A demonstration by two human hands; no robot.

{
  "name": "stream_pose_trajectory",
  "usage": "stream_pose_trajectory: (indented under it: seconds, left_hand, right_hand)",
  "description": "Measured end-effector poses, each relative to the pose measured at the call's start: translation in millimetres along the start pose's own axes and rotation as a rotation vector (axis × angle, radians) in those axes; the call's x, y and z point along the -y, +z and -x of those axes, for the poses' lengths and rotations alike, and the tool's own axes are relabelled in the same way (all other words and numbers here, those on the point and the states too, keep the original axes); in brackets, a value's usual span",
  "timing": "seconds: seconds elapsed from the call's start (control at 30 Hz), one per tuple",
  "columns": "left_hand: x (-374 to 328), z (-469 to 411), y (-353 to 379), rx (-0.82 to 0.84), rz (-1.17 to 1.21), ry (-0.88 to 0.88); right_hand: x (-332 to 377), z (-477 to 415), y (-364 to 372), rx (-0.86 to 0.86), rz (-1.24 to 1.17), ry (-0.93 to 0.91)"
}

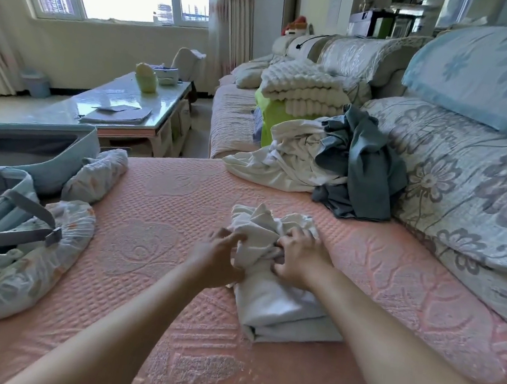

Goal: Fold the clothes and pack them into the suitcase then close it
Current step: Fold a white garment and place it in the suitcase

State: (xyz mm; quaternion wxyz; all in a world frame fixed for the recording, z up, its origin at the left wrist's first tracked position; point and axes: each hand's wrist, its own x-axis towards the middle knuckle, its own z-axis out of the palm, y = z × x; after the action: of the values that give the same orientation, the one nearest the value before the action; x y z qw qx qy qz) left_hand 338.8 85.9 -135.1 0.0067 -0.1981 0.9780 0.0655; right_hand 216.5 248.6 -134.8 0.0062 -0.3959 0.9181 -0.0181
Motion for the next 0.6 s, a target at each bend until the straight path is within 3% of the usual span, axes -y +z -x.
stream_pose_trajectory:
  seconds: [0.23, 0.33, 0.43, 0.5, 0.6]
  left_hand:
    - [-5.7, -16.7, -24.4, -0.300, 0.123, -0.034]
    - [-16.2, -30.0, -43.6, -0.481, 0.476, 0.026]
    - [-42.2, -44.9, -61.1, -0.568, 0.715, 0.261]
    - [-58.7, -52.4, -60.0, -0.588, 0.670, 0.368]
    - [-71.2, -48.8, -34.4, -0.444, 0.543, 0.316]
  right_hand:
    - [16.9, -13.6, 7.7, -0.377, -0.056, -0.133]
    - [9.1, -9.8, -4.5, -0.467, -0.307, -0.006]
    - [-24.7, -7.9, -22.6, -0.436, -0.535, 0.311]
    - [-54.7, -4.1, -25.2, -0.373, -0.469, 0.512]
    - [-80.1, 11.1, -21.8, 0.029, -0.268, 0.742]
